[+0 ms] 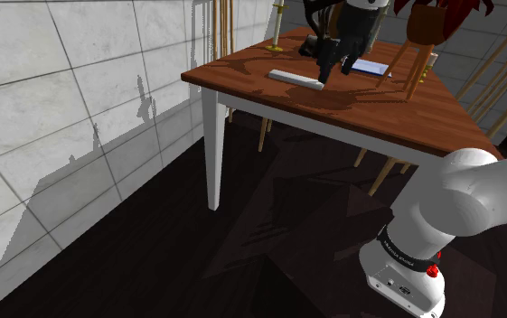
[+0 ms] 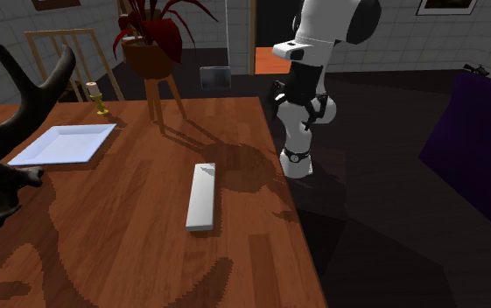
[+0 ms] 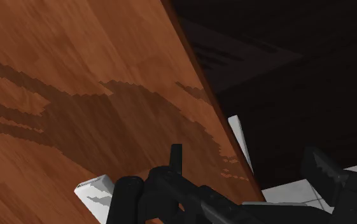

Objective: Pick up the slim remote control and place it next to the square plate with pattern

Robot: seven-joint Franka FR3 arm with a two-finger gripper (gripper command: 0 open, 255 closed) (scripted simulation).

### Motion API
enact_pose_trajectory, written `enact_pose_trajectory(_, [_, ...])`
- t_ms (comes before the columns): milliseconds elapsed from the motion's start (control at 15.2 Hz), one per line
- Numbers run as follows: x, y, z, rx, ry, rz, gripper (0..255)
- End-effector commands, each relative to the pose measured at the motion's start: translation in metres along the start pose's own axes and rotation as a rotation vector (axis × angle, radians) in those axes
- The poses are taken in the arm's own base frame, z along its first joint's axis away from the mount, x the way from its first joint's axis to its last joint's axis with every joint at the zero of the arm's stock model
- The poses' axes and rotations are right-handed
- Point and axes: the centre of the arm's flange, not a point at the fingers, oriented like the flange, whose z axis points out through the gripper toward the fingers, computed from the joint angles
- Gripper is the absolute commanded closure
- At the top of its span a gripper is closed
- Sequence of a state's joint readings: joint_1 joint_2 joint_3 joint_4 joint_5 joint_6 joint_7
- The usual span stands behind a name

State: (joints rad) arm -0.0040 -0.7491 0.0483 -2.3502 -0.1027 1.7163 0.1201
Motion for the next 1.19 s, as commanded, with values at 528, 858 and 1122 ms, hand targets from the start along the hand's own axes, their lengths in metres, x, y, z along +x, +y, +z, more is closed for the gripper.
enact_pose_trajectory(528, [0.087, 0.068, 0.036, 0.058, -0.042, -0.110, 0])
enact_pose_trajectory(858, [0.144, 0.104, 0.061, 0.095, -0.068, -0.179, 0])
enact_pose_trajectory(1122, [0.191, 0.130, 0.084, 0.124, -0.088, -0.233, 0])
